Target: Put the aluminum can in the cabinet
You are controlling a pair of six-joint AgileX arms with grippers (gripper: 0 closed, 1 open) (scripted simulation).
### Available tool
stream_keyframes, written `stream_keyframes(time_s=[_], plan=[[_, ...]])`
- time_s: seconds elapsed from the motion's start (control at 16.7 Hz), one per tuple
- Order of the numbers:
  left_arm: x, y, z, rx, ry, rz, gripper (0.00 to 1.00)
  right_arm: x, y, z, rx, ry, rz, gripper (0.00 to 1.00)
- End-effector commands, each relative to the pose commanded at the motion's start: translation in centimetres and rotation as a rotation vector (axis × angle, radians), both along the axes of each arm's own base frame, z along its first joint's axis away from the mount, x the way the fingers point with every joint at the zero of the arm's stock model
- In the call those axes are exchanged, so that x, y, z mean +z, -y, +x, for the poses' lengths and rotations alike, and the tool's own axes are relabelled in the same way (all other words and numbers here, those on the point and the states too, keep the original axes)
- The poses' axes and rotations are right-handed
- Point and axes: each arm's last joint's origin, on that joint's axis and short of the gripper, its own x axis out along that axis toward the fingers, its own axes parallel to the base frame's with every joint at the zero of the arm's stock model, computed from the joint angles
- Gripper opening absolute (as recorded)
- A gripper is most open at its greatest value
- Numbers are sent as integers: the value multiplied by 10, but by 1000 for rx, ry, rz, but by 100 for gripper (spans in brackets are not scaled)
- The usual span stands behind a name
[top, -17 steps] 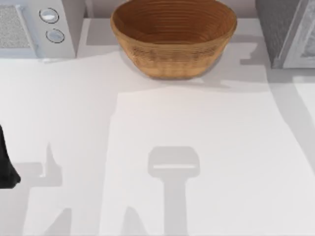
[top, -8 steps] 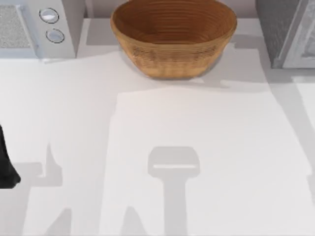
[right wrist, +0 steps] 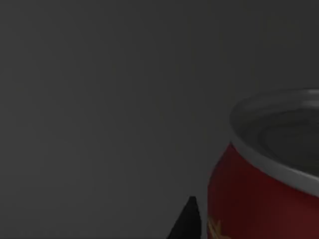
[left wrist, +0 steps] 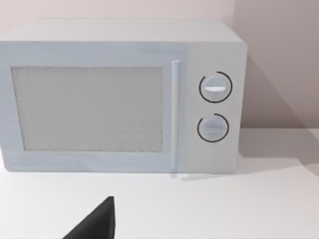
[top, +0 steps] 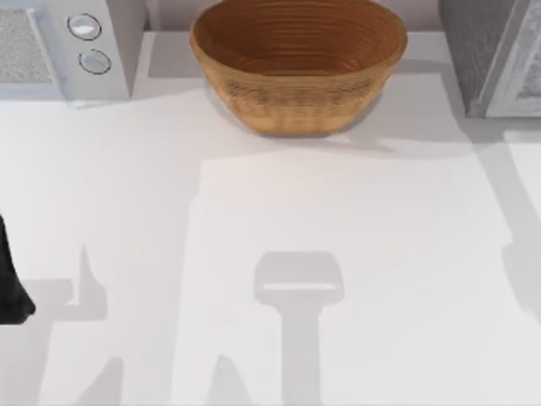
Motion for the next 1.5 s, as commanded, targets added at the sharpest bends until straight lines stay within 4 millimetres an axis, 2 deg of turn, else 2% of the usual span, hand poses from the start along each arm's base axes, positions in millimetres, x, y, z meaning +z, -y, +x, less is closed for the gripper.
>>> stream_keyframes(time_s=[0.24,0.54,1.32,1.5], plan=[[0,0,0,0,0,0,100,-15,4,27,-3,-35,-3,0],[0,0,0,0,0,0,100,-17,4,30,-3,-42,-4,0],[0,0,0,0,0,0,100,-17,4,30,-3,-42,-4,98],[0,0,0,0,0,0,100,-17,4,30,-3,-42,-4,100]])
